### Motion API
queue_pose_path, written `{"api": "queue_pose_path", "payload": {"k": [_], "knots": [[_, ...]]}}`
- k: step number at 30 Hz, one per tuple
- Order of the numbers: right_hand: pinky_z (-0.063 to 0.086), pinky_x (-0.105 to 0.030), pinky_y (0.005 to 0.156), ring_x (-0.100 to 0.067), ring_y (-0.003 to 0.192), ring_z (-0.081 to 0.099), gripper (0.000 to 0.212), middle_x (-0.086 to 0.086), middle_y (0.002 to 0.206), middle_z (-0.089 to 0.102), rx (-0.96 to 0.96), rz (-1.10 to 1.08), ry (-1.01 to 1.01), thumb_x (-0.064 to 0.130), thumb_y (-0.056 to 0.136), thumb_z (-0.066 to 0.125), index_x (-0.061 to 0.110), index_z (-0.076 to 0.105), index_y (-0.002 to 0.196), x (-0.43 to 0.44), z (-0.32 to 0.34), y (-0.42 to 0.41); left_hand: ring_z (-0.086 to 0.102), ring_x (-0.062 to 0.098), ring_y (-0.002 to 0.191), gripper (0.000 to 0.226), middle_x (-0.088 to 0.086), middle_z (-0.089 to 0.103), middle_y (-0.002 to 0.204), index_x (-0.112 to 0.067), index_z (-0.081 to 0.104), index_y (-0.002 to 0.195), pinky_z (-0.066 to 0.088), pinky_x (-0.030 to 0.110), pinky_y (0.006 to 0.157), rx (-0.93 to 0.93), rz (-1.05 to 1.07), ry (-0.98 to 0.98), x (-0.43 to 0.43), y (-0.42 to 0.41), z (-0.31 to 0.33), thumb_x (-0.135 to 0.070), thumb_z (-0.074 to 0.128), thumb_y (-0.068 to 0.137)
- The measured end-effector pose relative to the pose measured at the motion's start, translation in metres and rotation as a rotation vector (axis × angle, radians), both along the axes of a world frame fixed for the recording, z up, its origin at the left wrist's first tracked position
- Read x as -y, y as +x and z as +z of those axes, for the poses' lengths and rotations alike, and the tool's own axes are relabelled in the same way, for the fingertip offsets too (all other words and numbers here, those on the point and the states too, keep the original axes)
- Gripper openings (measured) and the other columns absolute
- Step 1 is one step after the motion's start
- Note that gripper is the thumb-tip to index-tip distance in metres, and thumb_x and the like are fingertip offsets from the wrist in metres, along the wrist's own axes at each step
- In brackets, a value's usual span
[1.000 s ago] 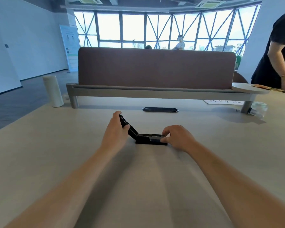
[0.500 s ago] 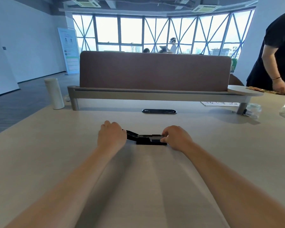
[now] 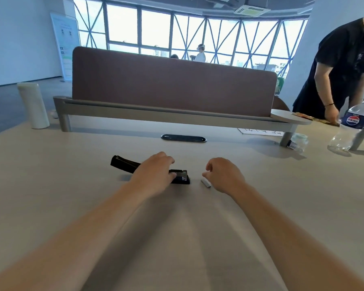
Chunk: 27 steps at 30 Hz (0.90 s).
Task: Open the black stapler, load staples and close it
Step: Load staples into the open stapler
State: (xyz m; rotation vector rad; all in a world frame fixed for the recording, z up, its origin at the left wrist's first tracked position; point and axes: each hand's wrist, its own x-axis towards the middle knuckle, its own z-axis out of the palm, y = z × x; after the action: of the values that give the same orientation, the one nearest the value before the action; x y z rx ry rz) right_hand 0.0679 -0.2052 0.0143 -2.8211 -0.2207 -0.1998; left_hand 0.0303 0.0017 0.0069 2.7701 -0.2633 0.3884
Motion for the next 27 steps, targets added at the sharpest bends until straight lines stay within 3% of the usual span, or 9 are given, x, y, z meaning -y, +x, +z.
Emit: {"api": "queue_pose_path", "payload": {"k": [4, 6, 10, 13, 19, 27], "knots": [[0.049, -0.034, 0.065, -0.028, 0.080, 0.064, 0.037, -0.006, 0.083, 0.067, -0.112, -0.022, -0.074, 0.047, 0.080, 0.065, 0.010, 0.063, 0.077, 0.006, -0.005, -0.003, 0.053, 0.022, 0.119, 0.046, 0.001, 0.053, 0.132, -0.018, 0.052, 0.134, 0.044, 0.037, 0.098, -0.029, 0.006, 0.005, 0.006, 0.002, -0.004, -0.035, 0.058, 0.092], [0.044, -0.031, 0.061, -0.028, 0.078, 0.063, 0.036, -0.004, 0.079, 0.064, -0.125, -0.025, -0.069, 0.047, 0.078, 0.065, 0.013, 0.058, 0.072, 0.005, -0.010, -0.003, 0.054, 0.023, 0.118, 0.046, 0.002, 0.054, 0.131, -0.018, 0.052, 0.134, 0.044, 0.038, 0.098, -0.039, 0.010, 0.007, 0.007, 0.002, -0.006, -0.035, 0.058, 0.092], [0.047, -0.033, 0.068, -0.033, 0.089, 0.066, 0.031, -0.009, 0.088, 0.067, -0.128, -0.013, -0.057, 0.040, 0.085, 0.063, 0.012, 0.059, 0.074, -0.001, -0.014, -0.001, 0.055, 0.024, 0.116, 0.045, 0.003, 0.056, 0.129, -0.017, 0.053, 0.133, 0.045, 0.038, 0.096, -0.043, 0.016, 0.008, 0.002, 0.001, -0.008, -0.035, 0.059, 0.091], [0.052, -0.036, 0.076, -0.032, 0.091, 0.065, 0.031, -0.011, 0.097, 0.070, -0.112, 0.030, -0.070, 0.039, 0.089, 0.060, 0.009, 0.066, 0.086, -0.006, -0.012, -0.001, 0.056, 0.023, 0.115, 0.046, 0.002, 0.056, 0.128, -0.018, 0.053, 0.133, 0.046, 0.038, 0.096, -0.051, 0.017, 0.001, -0.001, 0.000, -0.008, -0.036, 0.058, 0.092], [0.049, -0.038, 0.077, -0.023, 0.089, 0.059, 0.015, -0.001, 0.096, 0.064, 0.031, 0.200, 0.033, 0.032, 0.092, 0.059, 0.018, 0.063, 0.090, -0.027, 0.006, 0.002, 0.055, 0.024, 0.120, 0.041, 0.005, 0.057, 0.132, -0.015, 0.054, 0.134, 0.044, 0.038, 0.100, -0.043, 0.048, -0.051, -0.011, 0.005, -0.004, -0.030, 0.051, 0.096], [0.049, -0.036, 0.078, -0.021, 0.089, 0.058, 0.014, 0.001, 0.099, 0.063, 0.053, 0.360, -0.023, 0.031, 0.092, 0.060, 0.018, 0.064, 0.097, -0.059, 0.006, 0.012, 0.055, 0.024, 0.123, 0.039, 0.006, 0.057, 0.136, -0.015, 0.055, 0.135, 0.044, 0.038, 0.103, -0.029, 0.060, -0.072, -0.015, 0.009, -0.009, -0.022, 0.047, 0.098]]}}
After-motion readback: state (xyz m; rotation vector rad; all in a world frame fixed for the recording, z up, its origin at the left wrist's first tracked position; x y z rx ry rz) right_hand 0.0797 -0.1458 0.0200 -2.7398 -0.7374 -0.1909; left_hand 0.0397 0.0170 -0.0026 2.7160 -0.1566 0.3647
